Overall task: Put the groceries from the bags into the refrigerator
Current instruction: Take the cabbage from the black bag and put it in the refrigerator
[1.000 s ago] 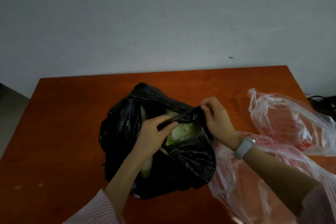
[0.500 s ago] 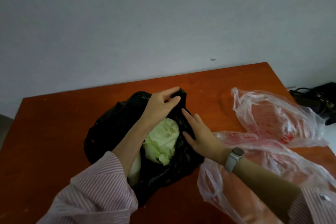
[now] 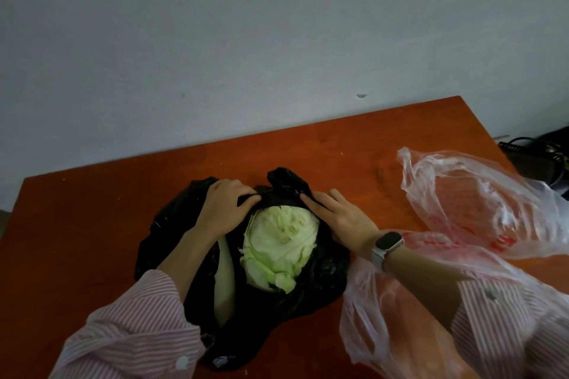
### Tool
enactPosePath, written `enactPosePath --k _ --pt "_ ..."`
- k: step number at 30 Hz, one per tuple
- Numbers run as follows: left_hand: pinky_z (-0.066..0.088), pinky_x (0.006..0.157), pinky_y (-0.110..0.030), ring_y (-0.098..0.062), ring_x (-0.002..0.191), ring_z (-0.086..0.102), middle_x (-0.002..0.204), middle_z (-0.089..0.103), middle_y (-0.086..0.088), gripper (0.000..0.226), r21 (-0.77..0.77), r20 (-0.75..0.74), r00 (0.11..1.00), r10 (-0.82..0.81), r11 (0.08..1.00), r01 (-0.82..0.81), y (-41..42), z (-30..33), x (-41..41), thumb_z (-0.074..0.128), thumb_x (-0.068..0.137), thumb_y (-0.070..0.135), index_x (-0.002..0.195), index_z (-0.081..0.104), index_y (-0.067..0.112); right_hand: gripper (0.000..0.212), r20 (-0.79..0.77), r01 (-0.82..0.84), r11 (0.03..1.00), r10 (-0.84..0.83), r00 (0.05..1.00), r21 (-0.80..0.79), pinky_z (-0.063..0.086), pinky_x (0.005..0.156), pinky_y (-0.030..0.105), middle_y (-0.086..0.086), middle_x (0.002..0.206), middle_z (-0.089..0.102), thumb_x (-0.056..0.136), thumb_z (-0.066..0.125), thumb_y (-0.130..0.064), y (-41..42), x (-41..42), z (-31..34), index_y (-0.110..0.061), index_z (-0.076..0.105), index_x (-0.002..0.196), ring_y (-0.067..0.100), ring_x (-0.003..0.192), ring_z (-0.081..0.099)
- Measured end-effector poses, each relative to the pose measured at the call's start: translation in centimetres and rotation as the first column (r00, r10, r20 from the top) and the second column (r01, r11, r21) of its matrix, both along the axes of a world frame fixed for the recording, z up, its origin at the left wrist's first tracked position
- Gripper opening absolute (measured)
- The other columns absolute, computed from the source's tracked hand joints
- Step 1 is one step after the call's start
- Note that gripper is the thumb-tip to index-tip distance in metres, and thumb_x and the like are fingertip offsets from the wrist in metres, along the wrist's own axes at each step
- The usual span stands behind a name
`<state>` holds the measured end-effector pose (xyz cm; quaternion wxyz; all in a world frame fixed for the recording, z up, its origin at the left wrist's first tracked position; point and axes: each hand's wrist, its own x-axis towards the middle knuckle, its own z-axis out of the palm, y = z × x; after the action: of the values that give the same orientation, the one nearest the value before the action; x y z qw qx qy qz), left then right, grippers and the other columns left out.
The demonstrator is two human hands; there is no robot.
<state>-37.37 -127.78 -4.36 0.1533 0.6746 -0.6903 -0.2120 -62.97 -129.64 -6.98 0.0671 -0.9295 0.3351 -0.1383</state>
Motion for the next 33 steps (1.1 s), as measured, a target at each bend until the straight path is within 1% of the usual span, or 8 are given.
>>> enactPosePath --k 5,9,12,15,18,22,29,33 --pt "0.037 0.074 -0.030 -0.019 0.088 0.053 0.091 0.064 -0.006 0.022 0.081 -0.077 0.984 0.160 0.985 -0.153 -2.0 -2.6 -0.7 0.055 0.091 0.028 0.094 0.070 0.012 0.077 -0.035 0.083 0.971 -0.077 0.996 0.225 0.052 0.075 0.050 0.020 0.121 0.052 0.067 0.047 0.023 -2.0 -1.1 -1.4 -0.004 0.036 0.138 0.024 0.094 0.028" --pt "0.040 0.073 -0.027 -0.022 0.092 0.060 0.098 0.068 -0.009 0.020 0.143 -0.151 0.958 0.243 0.964 -0.222 -3.4 -3.8 -1.8 0.058 0.090 0.022 0.096 0.072 0.008 0.069 -0.087 0.149 0.917 -0.125 0.988 0.371 0.039 0.095 0.039 0.016 0.124 0.042 0.082 0.044 0.014 -2.3 -1.9 -2.0 -0.012 0.027 0.143 0.026 0.110 0.031" --pt "0.040 0.084 -0.021 -0.017 0.103 0.058 0.110 0.066 -0.005 0.020 0.180 -0.313 0.882 0.351 0.934 -0.308 -3.4 -2.7 -2.2 0.058 0.090 0.017 0.105 0.068 0.010 0.057 -0.090 0.201 0.877 -0.180 0.980 0.436 0.043 0.092 0.040 0.015 0.129 0.039 0.087 0.048 0.002 -2.2 -2.4 -1.7 -0.015 0.037 0.140 0.031 0.116 0.038" --pt "0.034 0.092 -0.019 -0.003 0.109 0.048 0.118 0.056 0.009 0.025 0.148 -0.459 0.809 0.368 0.929 -0.339 -0.7 -0.1 -2.8 0.052 0.094 0.022 0.117 0.060 0.019 0.045 0.027 0.186 0.935 -0.203 0.979 0.302 0.050 0.079 0.048 0.019 0.129 0.043 0.083 0.050 -0.003 -1.3 -3.0 -1.3 -0.010 0.054 0.127 0.036 0.104 0.047" --pt "0.027 0.103 -0.023 0.000 0.123 0.035 0.126 0.045 0.019 0.031 0.078 -0.427 0.871 0.244 0.969 -0.233 3.7 0.7 -3.7 0.047 0.095 0.028 0.125 0.054 0.025 0.055 0.114 0.111 0.983 -0.128 0.985 0.149 0.039 0.095 0.046 0.007 0.141 0.034 0.078 0.040 -0.011 0.1 -3.1 -0.1 -0.013 0.043 0.133 0.030 0.122 0.037" --pt "0.024 0.112 -0.034 -0.008 0.137 0.022 0.134 0.031 0.024 0.042 0.070 -0.381 0.900 0.209 0.978 -0.197 8.2 -0.8 -4.0 0.035 0.093 0.043 0.133 0.040 0.033 0.072 -0.048 -0.136 0.987 0.141 0.989 0.086 0.011 0.112 0.048 0.001 0.145 0.038 0.072 0.040 -0.018 2.3 -3.1 1.0 -0.023 0.026 0.142 0.021 0.139 0.021" --pt "0.027 0.107 -0.035 -0.007 0.134 0.023 0.143 0.027 0.011 0.059 -0.138 -0.244 0.961 0.131 0.976 -0.168 13.0 -0.3 -6.5 0.036 0.087 0.060 0.136 0.037 0.028 0.046 -0.002 -0.071 0.997 0.072 0.997 0.040 0.032 0.099 0.040 0.011 0.094 0.062 0.075 0.041 -0.016 3.7 -5.6 -0.1 -0.010 0.045 0.121 0.025 0.104 0.045" --pt "0.039 0.096 -0.028 -0.016 0.111 0.044 0.116 0.041 0.001 0.047 -0.386 -0.124 0.991 0.046 0.918 -0.091 17.0 -1.9 -7.8 0.047 0.086 0.056 0.111 0.046 0.017 0.027 -0.056 -0.076 0.986 0.085 0.995 0.149 0.037 0.096 0.041 0.012 0.092 0.064 0.076 0.039 -0.018 5.2 -7.3 -1.2 -0.014 0.050 0.100 0.026 0.106 0.045"
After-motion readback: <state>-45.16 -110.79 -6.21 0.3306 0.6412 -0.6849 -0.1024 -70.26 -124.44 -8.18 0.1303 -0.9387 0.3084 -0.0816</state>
